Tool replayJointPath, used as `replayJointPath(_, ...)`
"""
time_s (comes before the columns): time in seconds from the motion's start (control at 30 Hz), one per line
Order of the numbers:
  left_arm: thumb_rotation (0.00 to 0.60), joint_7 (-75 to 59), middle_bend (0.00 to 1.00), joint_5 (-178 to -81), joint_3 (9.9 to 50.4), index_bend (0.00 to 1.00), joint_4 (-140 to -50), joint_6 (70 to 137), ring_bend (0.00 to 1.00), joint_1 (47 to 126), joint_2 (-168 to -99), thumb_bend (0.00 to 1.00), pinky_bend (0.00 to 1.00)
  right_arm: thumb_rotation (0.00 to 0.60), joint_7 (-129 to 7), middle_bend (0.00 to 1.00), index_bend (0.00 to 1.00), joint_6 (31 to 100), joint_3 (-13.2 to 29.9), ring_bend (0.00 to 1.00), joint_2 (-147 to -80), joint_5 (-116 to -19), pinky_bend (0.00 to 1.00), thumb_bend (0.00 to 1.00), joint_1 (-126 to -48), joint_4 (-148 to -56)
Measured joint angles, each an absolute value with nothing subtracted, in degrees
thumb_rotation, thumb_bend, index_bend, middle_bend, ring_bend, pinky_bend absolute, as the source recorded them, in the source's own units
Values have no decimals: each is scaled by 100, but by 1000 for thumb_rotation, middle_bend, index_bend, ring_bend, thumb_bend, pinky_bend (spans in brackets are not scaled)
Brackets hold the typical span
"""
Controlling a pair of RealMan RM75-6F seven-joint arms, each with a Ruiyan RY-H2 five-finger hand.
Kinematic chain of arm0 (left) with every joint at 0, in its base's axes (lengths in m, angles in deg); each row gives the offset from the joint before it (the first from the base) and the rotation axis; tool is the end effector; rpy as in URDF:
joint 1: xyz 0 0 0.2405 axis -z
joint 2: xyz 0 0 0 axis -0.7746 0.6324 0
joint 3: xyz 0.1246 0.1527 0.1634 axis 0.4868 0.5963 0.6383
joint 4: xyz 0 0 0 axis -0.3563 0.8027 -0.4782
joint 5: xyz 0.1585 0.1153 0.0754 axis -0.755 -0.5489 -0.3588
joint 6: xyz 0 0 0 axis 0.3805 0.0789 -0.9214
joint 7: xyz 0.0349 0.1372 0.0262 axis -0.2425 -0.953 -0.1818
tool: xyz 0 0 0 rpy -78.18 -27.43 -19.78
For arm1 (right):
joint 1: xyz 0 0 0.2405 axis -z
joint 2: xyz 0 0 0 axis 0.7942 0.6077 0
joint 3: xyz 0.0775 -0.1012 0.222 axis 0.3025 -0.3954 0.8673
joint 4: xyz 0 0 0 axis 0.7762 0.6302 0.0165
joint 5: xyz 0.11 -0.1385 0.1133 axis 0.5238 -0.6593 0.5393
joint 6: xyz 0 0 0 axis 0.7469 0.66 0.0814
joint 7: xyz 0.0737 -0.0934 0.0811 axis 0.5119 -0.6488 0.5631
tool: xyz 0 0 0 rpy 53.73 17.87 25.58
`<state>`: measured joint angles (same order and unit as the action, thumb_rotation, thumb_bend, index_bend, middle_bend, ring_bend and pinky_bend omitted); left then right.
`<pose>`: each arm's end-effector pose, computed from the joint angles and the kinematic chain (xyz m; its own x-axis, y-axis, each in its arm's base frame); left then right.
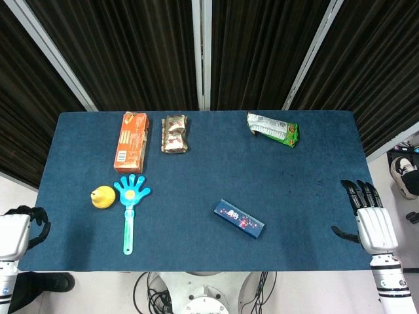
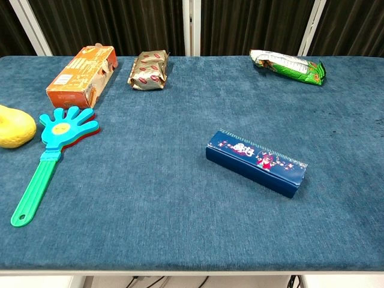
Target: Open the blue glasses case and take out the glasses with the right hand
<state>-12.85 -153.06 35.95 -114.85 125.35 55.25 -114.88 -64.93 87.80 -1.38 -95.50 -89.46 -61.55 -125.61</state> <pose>-0.3143 0.1774 0.1587 0.4717 0.0013 0.8818 0.8816 0.0190 -0.4716 -0.2797 -0.1911 0.1399 0.3193 -0.0116 0.9476 -0.9458 -0.0656 0.3179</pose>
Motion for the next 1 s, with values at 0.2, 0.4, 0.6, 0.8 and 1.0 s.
replayJointPath(0.2, 600, -1327, 608, -15327, 3602, 605, -11494, 12569, 438, 5508, -11494, 380, 523, 600, -6418, 109, 0, 8809, -115, 0, -9554, -9047, 0, 6, -6087, -12530)
replayJointPath(0.4, 600, -1347, 608, -15323, 3597, 605, -11498, 12568, 438, 5508, -11499, 379, 523, 600, -6331, 110, 0, 8724, -158, 0, -9544, -9225, 0, 40, -6083, -12565)
replayJointPath(0.6, 600, -1367, 608, -15318, 3593, 605, -11504, 12557, 438, 5513, -11501, 380, 523, 600, -6317, 105, 0, 8140, -214, 0, -9743, -9483, 0, 151, -6400, -12655)
replayJointPath(0.8, 600, -1346, 608, -15327, 3596, 606, -11501, 12567, 438, 5504, -11495, 380, 523, 600, -6651, 47, 0, 7136, -110, 0, -10520, -9531, 0, 133, -7047, -12746)
replayJointPath(1.0, 600, -1292, 608, -15339, 3598, 605, -11486, 12567, 439, 5502, -11489, 380, 523, 600, -7244, 0, 0, 6419, 50, 0, -11424, -9322, 0, 47, -7572, -12720)
